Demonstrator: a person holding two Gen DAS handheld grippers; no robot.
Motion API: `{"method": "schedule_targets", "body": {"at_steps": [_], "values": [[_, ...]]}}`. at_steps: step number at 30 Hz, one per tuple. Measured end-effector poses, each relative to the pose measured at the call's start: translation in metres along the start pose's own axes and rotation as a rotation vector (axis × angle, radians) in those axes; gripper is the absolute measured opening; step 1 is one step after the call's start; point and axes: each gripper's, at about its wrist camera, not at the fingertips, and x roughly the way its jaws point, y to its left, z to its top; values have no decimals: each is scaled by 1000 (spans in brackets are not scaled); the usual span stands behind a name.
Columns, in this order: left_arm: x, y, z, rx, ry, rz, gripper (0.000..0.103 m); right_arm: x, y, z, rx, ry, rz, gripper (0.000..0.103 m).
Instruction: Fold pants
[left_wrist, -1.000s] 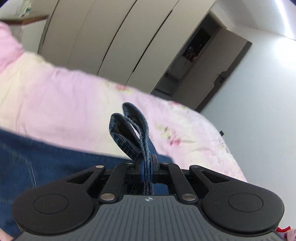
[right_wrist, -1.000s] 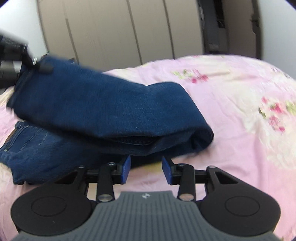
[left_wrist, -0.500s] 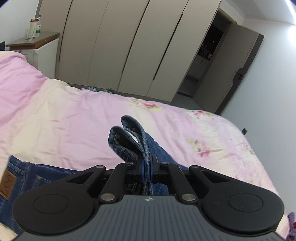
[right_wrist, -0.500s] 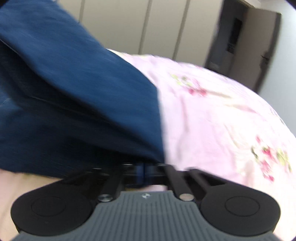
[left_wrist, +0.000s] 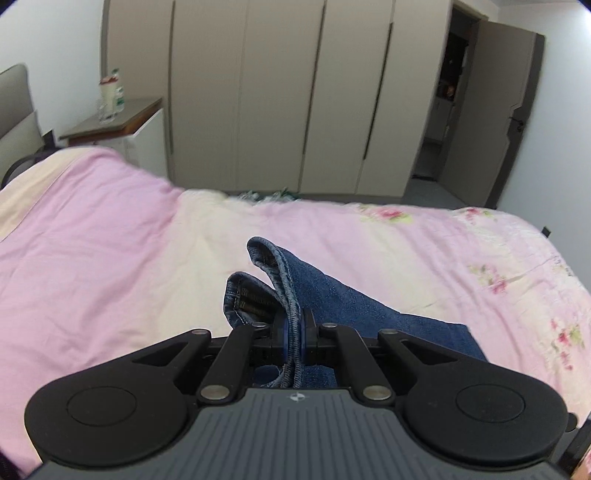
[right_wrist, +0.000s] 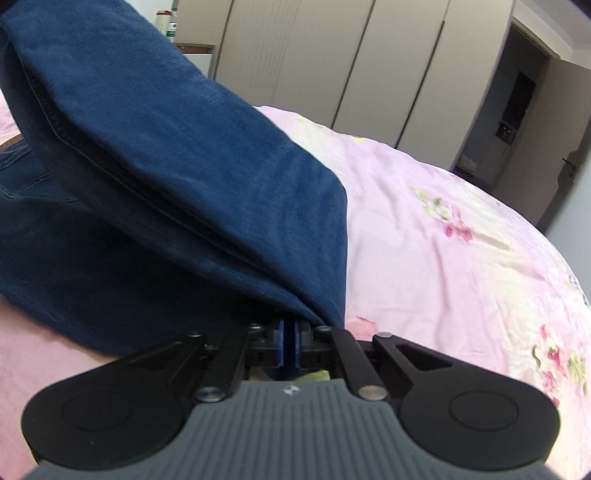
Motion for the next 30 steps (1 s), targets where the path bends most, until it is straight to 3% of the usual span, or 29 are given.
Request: {"method": "schedule_targets", "body": {"at_steps": [5,9,12,16,22,23,27,30], "values": [[56,47,-36,17,98,95,6,4,36,8,-75,11,5,0],[96,72,-61,-25,156,135,6,11,51,16,-90,43,-1,0],[106,81,-70,-18,185,142,6,13,48,12,-110,55,-8,0],[95,85,-67,31,155,131,6,9,46,18,-114,69,3,0],[146,94,-99,30,226,207,6,22,42,17,-88,116,48,0],[147,95,-103,18,219,208,7,23,39,18,-80,128,54,0],[132,100,-104,10,181,229,29,7,23,19,-14,177,116,5],[102,107,-98,-6,136,231,32,-17,9,23,32,167,159,5]]}}
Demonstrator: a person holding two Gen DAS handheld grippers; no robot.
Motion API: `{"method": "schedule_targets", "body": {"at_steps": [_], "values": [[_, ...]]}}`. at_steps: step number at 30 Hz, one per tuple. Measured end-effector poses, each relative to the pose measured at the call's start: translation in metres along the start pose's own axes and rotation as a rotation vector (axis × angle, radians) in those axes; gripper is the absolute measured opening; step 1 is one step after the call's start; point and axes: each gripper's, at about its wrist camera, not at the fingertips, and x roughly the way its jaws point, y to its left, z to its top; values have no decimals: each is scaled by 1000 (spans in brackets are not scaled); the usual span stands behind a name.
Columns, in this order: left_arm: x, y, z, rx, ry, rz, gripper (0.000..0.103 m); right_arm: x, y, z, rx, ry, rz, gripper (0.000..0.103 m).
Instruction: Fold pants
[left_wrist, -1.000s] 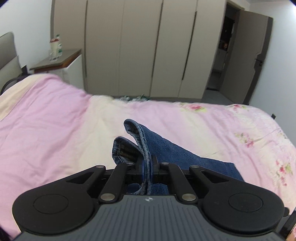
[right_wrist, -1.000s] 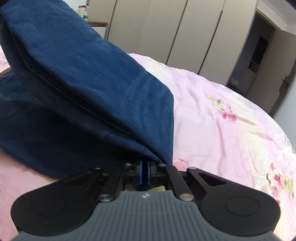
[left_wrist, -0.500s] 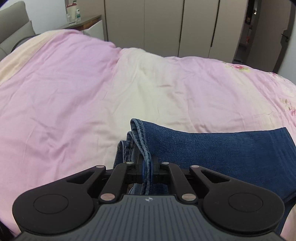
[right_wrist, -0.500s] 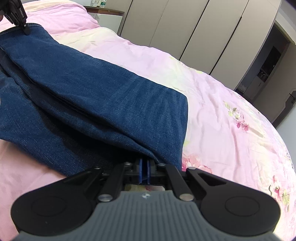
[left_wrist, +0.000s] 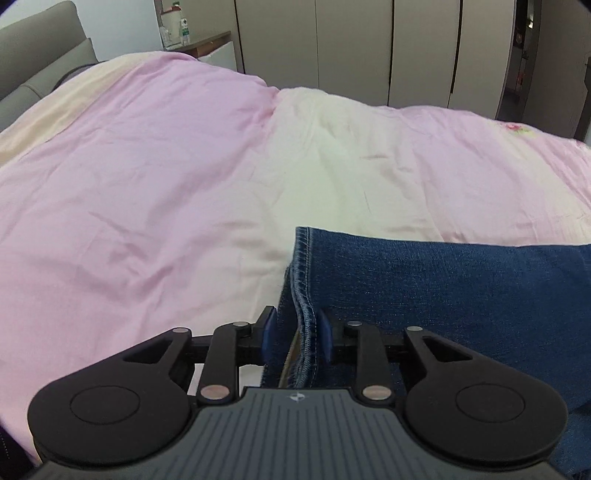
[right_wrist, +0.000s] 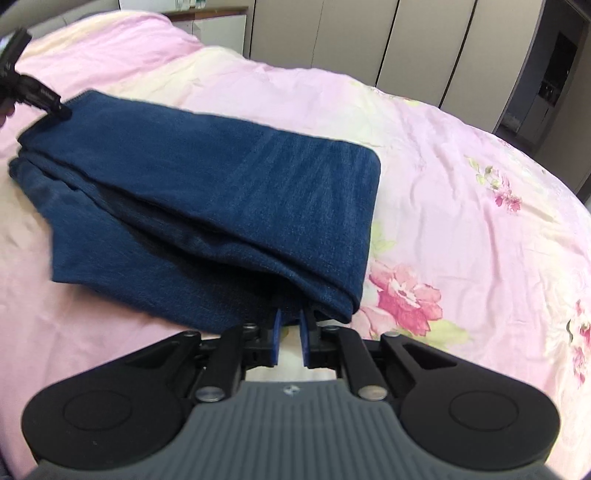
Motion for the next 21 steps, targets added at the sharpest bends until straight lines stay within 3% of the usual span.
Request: {"method": "schedule_targets", "body": {"at_steps": [4,6,8,9,11,13,15,17,21], "values": [[-32,4,-2,-22,-37,-52,32,-25,-10,9,60,-52,-6,5],[-40,0,-8,-23,-55,-94,32,-19,-19,22,102,-76,-30,5],[-39,-7,-18,1,-67,-85,32,-7,-26,34,156,-96,-29,6],[-33,-10,-23,3,-53,-80,31,1,-27,39,182,-95,-23,7],[-17,-9,-34,-7,-16,-76,25,16,-23,40,184,-75,-34,20],[5,-6,-45,-1,48,-34,17,41,-19,31,179,2,-41,23],[23,-3,-55,3,70,-15,23,67,-21,16,191,58,-34,25],[30,0,-58,-18,73,-20,24,71,-26,7,233,51,-15,27],[25,7,-53,-46,75,-19,33,75,-32,15,259,82,-15,28]]}}
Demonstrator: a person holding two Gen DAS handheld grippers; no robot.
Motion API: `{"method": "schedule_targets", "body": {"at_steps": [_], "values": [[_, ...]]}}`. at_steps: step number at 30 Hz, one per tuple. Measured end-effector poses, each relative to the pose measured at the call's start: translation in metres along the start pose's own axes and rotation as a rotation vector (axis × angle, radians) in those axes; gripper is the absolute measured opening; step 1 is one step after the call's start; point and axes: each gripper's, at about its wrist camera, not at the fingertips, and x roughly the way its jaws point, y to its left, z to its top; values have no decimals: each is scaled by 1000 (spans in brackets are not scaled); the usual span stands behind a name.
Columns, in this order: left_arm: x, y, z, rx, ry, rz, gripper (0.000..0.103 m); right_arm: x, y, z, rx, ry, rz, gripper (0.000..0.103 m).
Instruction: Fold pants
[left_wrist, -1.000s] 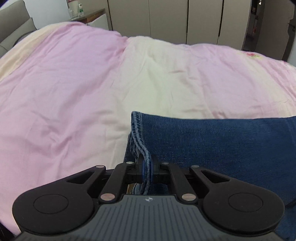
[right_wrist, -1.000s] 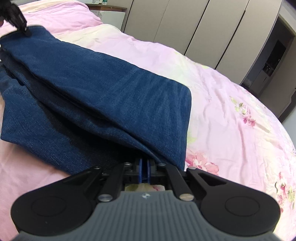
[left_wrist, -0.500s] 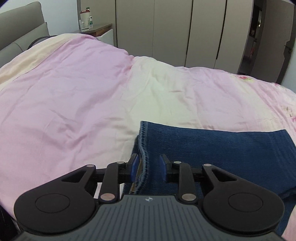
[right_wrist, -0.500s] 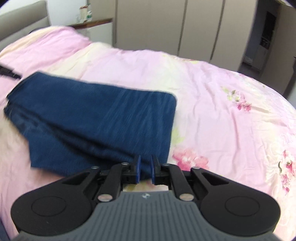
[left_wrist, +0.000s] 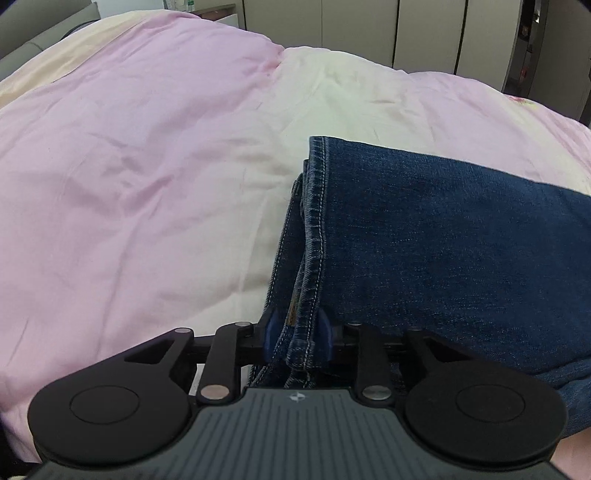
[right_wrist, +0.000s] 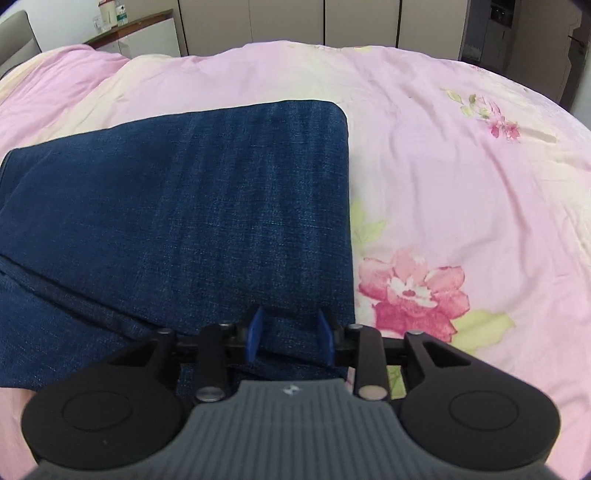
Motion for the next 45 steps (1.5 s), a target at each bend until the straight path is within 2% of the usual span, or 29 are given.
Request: {"method": "schedule_targets", "body": {"at_steps": [3,4,5,6,7,8,11,13,15,18,19,20,23,24,28,31,32,33,35,37,42,45], "values": [[-24,19,-1,-134,-24,5,34,-13,-3,4,41,9,13,30],[-35,26,-5,-183,-51,-4,36,-21,-6,4,60,-1,27,36],[-45,33,-10,-236,-73,-19,44,-30,-10,2,86,-19,53,48],[-54,39,-16,-288,-87,-35,59,-38,-16,-2,122,-36,79,54],[-63,44,-23,-359,-100,-56,66,-45,-21,-6,158,-52,97,62],[-68,50,-31,-432,-109,-75,74,-51,-28,-12,202,-67,113,63],[-70,61,-57,-661,-115,-157,76,-58,-50,-26,353,-80,136,67],[-60,62,-73,-764,-106,-184,76,-62,-65,-37,475,-70,154,67],[-47,60,-82,-842,-88,-207,76,-52,-80,-42,593,-50,185,67],[-29,56,-93,-950,-108,-254,78,-44,-91,-48,676,-45,224,67],[-25,56,-95,-984,-125,-270,84,-41,-93,-49,695,-46,241,67],[-22,56,-96,-1011,-139,-282,87,-36,-95,-50,721,-45,263,67],[-10,55,-94,-1031,-143,-286,85,-18,-100,-54,804,-34,314,66],[-7,54,-93,-1023,-143,-284,76,-14,-102,-54,833,-36,331,65],[-2,54,-91,-1024,-150,-281,60,2,-98,-52,887,-34,399,49],[-5,52,-92,-1006,-150,-249,43,10,-81,-41,822,-23,365,49],[-7,52,-92,-1005,-145,-239,34,10,-77,-39,809,-27,354,43],[-7,53,-92,-1008,-137,-241,32,10,-76,-38,811,-26,343,38],[-11,53,-90,-1010,-122,-239,26,3,-75,-36,820,-39,351,27],[-18,50,-84,-986,-114,-218,23,-11,-69,-27,790,-69,341,21],[-45,39,-75,-943,-121,-203,20,-64,-58,0,781,-141,313,16],[-62,28,-80,-942,-91,-209,19,-100,-57,7,755,-174,293,16]]}}
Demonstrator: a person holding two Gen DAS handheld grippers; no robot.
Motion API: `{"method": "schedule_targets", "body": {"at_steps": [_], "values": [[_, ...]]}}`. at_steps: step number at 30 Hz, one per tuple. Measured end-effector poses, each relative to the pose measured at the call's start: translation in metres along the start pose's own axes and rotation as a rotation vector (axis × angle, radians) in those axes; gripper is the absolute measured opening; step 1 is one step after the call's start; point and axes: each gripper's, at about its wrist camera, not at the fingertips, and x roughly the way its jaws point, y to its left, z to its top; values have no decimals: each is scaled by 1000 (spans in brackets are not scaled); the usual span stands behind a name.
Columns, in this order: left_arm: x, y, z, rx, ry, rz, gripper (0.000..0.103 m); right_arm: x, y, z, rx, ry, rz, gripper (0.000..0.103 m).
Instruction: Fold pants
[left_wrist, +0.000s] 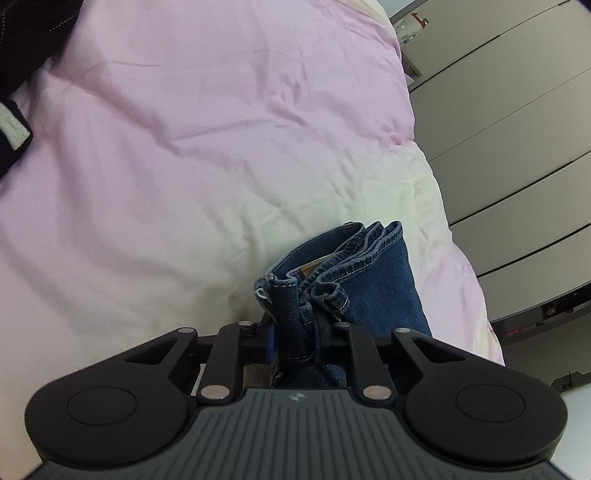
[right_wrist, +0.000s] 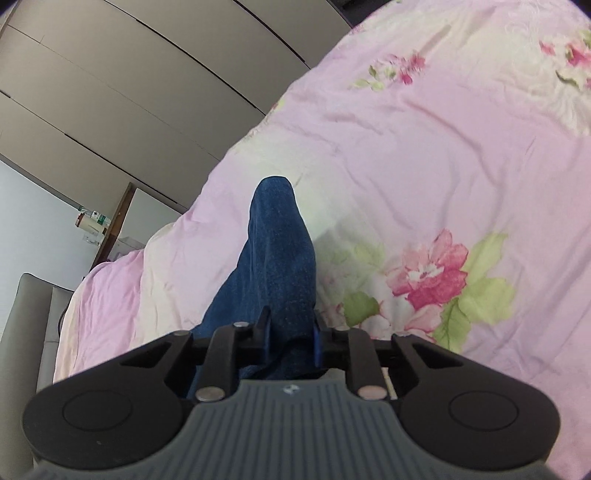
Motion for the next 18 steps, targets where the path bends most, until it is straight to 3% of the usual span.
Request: {"method": "schedule_targets", "body": {"at_steps": [5,12,15,18], "values": [[-32,-11,-47,53,98,3,19,-69,-20,1,4,-15,-42,15],[-68,-39,-137,253,280,-25,20,-174,-121,-10,83,-74,-145,15],[-68,-44,-161,318,310,-2,20,-196,-165,-15,117,-76,-207,15],[-56,-44,-165,355,320,66,20,-191,-205,-27,200,-28,-234,16]]}}
